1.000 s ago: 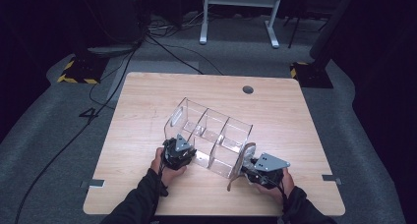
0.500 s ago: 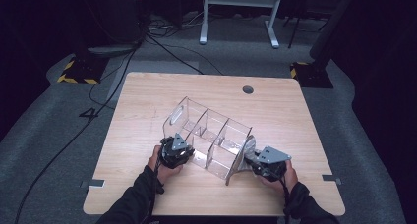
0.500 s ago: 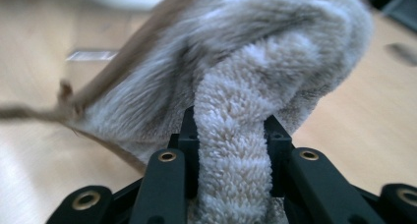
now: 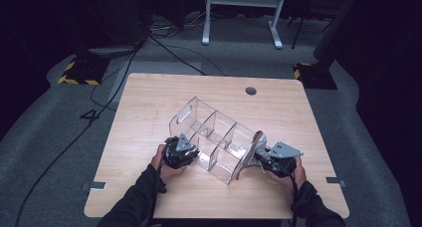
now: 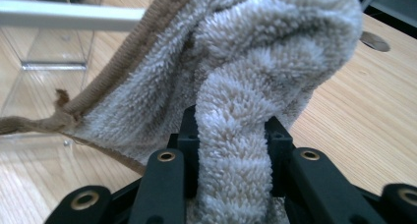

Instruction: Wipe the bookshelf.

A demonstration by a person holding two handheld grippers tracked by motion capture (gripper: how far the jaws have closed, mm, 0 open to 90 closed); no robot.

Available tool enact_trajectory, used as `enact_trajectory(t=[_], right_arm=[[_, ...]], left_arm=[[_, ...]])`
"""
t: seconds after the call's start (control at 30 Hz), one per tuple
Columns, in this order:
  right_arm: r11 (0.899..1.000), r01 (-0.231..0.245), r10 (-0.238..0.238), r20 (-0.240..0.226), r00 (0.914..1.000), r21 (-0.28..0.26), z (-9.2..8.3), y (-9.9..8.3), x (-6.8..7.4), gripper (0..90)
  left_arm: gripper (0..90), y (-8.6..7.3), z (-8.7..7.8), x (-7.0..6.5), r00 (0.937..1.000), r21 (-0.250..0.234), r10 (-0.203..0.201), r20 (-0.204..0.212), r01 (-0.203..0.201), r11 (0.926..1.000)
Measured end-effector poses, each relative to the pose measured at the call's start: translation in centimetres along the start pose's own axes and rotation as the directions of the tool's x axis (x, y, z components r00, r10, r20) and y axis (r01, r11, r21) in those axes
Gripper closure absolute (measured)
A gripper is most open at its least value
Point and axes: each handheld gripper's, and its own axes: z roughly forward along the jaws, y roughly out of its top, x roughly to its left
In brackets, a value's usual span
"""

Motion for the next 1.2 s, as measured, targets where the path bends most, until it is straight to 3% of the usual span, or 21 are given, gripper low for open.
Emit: enact_trajectory(t=[0.1, 0.2, 0.27, 0.3, 0.4, 0.43, 0.47, 0.5, 0.6, 0.67, 0.73, 0.83, 0.87, 0.97, 1.1, 1.2], right_arm=[[1.000, -0.014, 0.014, 0.014, 0.9998, -0.001, -0.5, -0.1, -0.4, 70.0], [1.000, -0.022, 0.022, 0.022, 0.9995, -0.001, -0.6, -0.3, -0.7, 69.9], [0.999, -0.031, 0.032, 0.041, 0.9986, -0.011, -0.7, -0.2, -1.0, 69.5], [0.999, -0.034, 0.035, 0.046, 0.9984, -0.014, -0.7, -0.2, -1.0, 69.4], [0.999, -0.037, 0.038, 0.053, 0.9979, -0.019, -0.6, -0.1, -1.1, 68.9], [0.999, -0.037, 0.039, 0.064, 0.9972, -0.022, -0.5, 0.1, -1.1, 68.8], [0.999, -0.037, 0.039, 0.064, 0.9972, -0.022, -0.5, 0.1, -1.1, 68.8], [0.999, -0.036, 0.037, 0.067, 0.9970, -0.027, -0.5, 0.1, -1.2, 68.8], [0.998, -0.032, 0.035, 0.057, 0.9978, -0.060, -0.8, 0.6, -1.3, 68.9], [0.997, -0.032, 0.036, 0.055, 0.9978, -0.069, -0.9, 1.0, -1.3, 68.8], [0.998, -0.030, 0.032, 0.046, 0.9984, -0.061, -0.6, 1.0, -1.3, 68.5], [0.998, -0.040, 0.042, 0.038, 0.9984, -0.045, 0.0, 1.0, -1.5, 67.9], [0.998, -0.038, 0.039, 0.033, 0.9987, -0.041, 0.3, 1.1, -1.7, 67.7], [0.998, -0.035, 0.036, 0.008, 0.9993, -0.048, 0.9, 1.0, -2.4, 67.8], [0.998, -0.020, 0.014, -0.097, 0.9952, -0.057, 1.2, 0.9, -3.1, 68.1], [0.998, 0.024, -0.031, -0.132, 0.9907, -0.059, 1.1, 1.0, -2.7, 68.4]], left_arm=[[65.1, 0.0, -2.3, -1.0, 0.9980, -0.015, 0.039, -0.051, -0.039, 0.9991], [62.2, -0.3, -3.4, -1.6, 0.9980, -0.019, 0.033, -0.054, -0.034, 0.9993], [58.2, -0.3, -4.6, -2.8, 0.9948, -0.018, 0.074, -0.070, -0.076, 0.9970], [59.9, -0.2, -4.9, -3.2, 0.9963, -0.030, 0.072, -0.047, -0.074, 0.9968], [54.6, -0.1, -5.1, -4.0, 0.9960, -0.030, 0.079, -0.042, -0.081, 0.9963], [53.2, -0.1, -5.0, -4.6, 0.9965, -0.042, 0.083, -0.008, -0.084, 0.9956], [51.6, -0.1, -5.0, -4.6, 0.9965, -0.042, 0.083, -0.008, -0.084, 0.9956], [51.6, 0.1, -4.8, -5.0, 0.9955, -0.040, 0.095, -0.007, -0.095, 0.9947], [46.4, 0.7, -3.8, -5.7, 0.9964, -0.059, 0.071, 0.046, -0.068, 0.9959], [44.4, 1.1, -2.9, -6.4, 0.9931, -0.061, 0.088, 0.077, -0.083, 0.9946], [49.0, 1.5, -2.2, -6.9, 0.9888, -0.088, 0.101, 0.110, -0.092, 0.9919], [60.3, 1.9, -1.6, -7.0, 0.9907, -0.096, 0.103, 0.089, -0.094, 0.9909], [64.3, 2.0, -1.3, -6.5, 0.9920, -0.102, 0.078, 0.099, -0.068, 0.9924], [77.4, 2.1, -1.2, -5.7, 0.9922, -0.097, 0.062, 0.108, -0.052, 0.9939], [77.4, 2.2, -1.2, -5.2, 0.9896, -0.086, 0.071, 0.125, -0.061, 0.9945], [77.4, 2.2, -1.3, -4.9, 0.9891, -0.073, 0.079, 0.124, -0.071, 0.9948]])
